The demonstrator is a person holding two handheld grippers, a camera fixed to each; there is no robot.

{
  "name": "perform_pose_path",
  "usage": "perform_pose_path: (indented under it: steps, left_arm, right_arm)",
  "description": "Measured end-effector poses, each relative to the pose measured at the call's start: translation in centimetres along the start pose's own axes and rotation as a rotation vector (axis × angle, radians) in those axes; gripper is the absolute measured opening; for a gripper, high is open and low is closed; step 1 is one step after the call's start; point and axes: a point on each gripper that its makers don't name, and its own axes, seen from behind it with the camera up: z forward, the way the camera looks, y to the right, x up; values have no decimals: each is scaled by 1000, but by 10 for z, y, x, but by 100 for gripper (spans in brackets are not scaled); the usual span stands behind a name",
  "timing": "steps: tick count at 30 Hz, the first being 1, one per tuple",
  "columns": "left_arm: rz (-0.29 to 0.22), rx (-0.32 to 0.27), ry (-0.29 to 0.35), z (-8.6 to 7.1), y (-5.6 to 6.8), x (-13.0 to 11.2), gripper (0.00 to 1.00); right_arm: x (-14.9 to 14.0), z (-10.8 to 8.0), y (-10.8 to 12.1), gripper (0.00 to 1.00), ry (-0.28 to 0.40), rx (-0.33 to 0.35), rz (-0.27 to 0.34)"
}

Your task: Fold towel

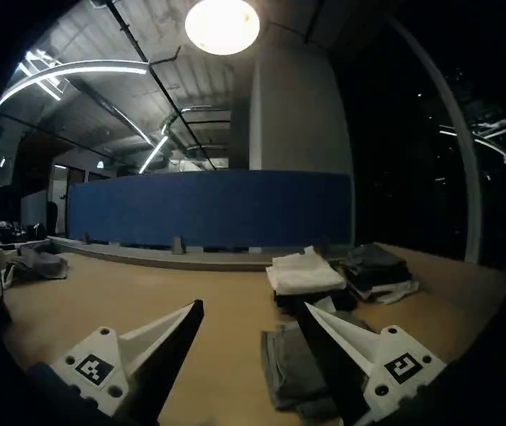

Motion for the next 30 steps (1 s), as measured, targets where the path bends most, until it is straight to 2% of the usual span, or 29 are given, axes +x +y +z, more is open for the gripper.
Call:
perform_pose_path:
  steps: [30]
  left_arm:
    - [-2,0,-1,-1,-1,-3,94]
  right_arm:
    - [-1,1,1,100,0,0,1]
